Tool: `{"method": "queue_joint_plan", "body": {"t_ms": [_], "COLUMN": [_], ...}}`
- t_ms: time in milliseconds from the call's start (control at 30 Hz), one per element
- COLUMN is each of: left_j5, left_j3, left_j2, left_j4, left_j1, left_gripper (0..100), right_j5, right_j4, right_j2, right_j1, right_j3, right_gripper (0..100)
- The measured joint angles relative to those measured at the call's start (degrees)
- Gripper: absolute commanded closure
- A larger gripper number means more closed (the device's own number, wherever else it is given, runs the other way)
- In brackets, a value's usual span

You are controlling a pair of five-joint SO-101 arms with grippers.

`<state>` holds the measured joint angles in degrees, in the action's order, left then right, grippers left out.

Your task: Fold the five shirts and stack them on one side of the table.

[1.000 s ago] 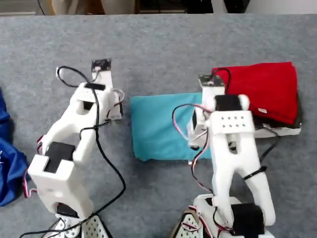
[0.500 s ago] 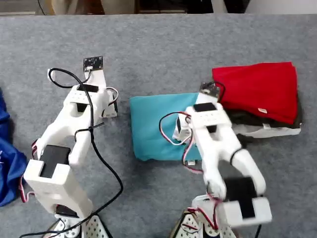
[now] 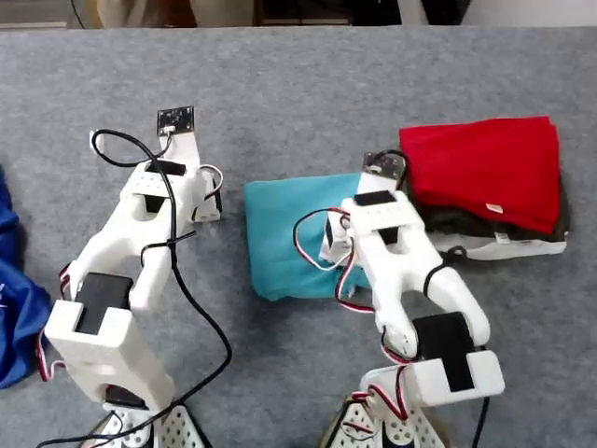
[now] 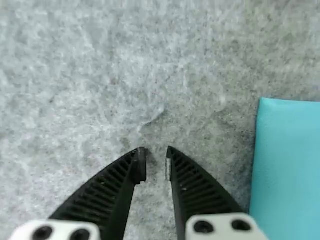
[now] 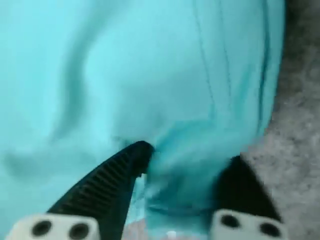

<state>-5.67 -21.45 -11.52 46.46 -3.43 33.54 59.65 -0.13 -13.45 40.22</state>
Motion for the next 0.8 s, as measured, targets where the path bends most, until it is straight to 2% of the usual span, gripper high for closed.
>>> {"method": "queue_joint_plan", "body": {"t_ms": [267, 433, 633, 800], "left_j5": [0.00, 0.00, 0.00, 0.00], "left_j3": [0.00, 0.00, 0.00, 0.00], "left_j2": [0.00, 0.00, 0.00, 0.00], "left_j4": [0.00, 0.00, 0.00, 0.00], "left_j1": [0.00, 0.00, 0.00, 0.00], "left_gripper": [91, 91, 91, 91], "right_j5": [-2.55, -9.93, -21.89, -32.79], "right_j4": [10.99, 12.92, 6.15, -1.58], "right_j2": [-4.22, -5.36, -5.36, -5.36], "right_j1": [0.53, 7.30, 15.38, 22.68], "right_j3": [-8.53, -20.57, -31.21, -33.76], "right_gripper": [99.5, 99.5, 99.5, 99.5]}}
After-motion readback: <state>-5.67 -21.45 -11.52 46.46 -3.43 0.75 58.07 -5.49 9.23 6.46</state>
